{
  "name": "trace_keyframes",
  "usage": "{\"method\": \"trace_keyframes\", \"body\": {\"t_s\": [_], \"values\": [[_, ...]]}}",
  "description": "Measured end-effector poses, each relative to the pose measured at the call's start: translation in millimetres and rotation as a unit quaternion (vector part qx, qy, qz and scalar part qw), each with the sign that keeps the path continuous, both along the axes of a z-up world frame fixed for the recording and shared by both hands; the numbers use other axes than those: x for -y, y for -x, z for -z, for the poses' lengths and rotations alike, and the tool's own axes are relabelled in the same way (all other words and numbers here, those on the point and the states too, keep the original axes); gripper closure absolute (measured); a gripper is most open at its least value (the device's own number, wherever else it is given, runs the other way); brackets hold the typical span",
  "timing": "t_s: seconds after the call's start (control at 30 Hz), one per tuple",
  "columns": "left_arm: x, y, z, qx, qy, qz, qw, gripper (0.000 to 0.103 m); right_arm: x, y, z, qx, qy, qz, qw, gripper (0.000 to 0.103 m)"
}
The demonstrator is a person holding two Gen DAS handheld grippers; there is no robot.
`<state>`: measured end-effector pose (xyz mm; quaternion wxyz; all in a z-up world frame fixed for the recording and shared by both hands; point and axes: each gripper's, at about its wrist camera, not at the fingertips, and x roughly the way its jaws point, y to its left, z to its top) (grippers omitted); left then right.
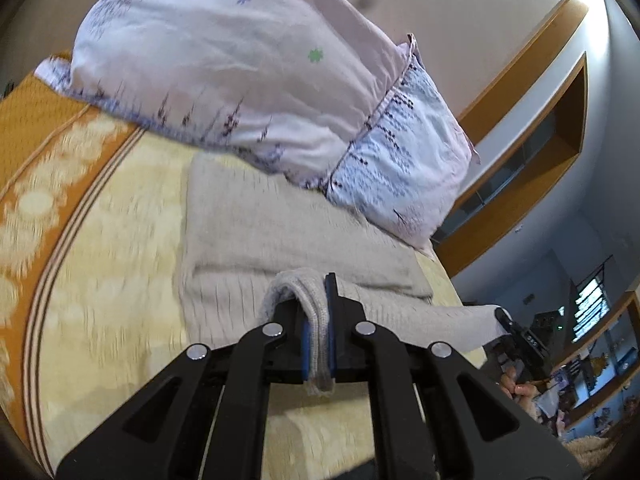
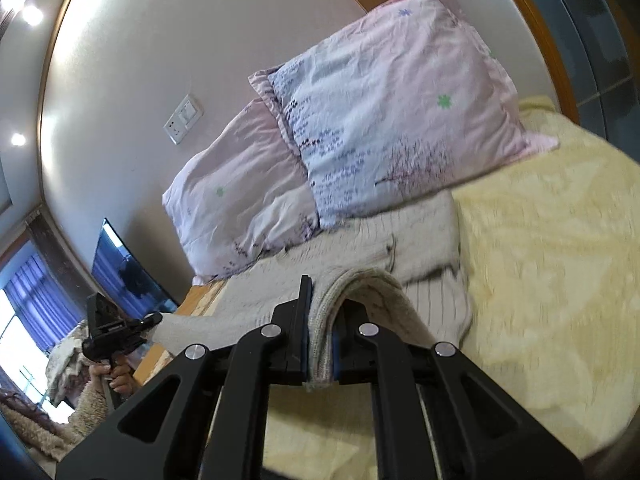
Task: Fold small clothes
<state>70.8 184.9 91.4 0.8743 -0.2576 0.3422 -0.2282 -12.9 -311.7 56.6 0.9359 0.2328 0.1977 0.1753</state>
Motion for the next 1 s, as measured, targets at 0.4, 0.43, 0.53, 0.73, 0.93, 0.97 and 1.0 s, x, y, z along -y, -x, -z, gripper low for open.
{"method": "trace_keyframes", "body": {"t_s": [0.4, 0.43, 0.53, 0.73, 0.93, 0.97, 1.0], "values": [[17.4, -86.0, -20.4, 0.019, -0.044, -0.023, 0.9986, 0.097, 5.5, -83.2, -13.8, 0.007, 0.012, 0.030, 0.999, 0.095], [17.1, -91.1, -19.5, 0.017, -0.045, -0.025, 0.9985, 0.097, 5.3, -89.9, -13.8, 0.006, 0.013, 0.030, 0.999, 0.095], [15.7, -110.5, -17.4, 0.009, -0.045, -0.032, 0.9984, 0.097, 5.4, -105.0, -14.8, 0.004, 0.011, 0.033, 0.999, 0.095], [14.9, -144.6, 0.9, -0.017, -0.039, -0.041, 0.9983, 0.097, 6.6, -135.9, -3.8, -0.020, 0.013, 0.047, 0.999, 0.095], [21.0, -174.9, 26.4, -0.045, -0.044, -0.043, 0.9970, 0.097, 15.9, -179.9, 25.9, -0.092, 0.003, 0.075, 0.993, 0.095], [20.6, -179.8, 31.1, -0.052, -0.041, -0.045, 0.9968, 0.097, 17.1, -186.2, 29.8, -0.100, 0.002, 0.079, 0.992, 0.095], [20.0, -186.8, 37.9, -0.062, -0.036, -0.049, 0.9962, 0.097, 18.5, -194.2, 34.4, -0.110, 0.001, 0.088, 0.990, 0.095]]}}
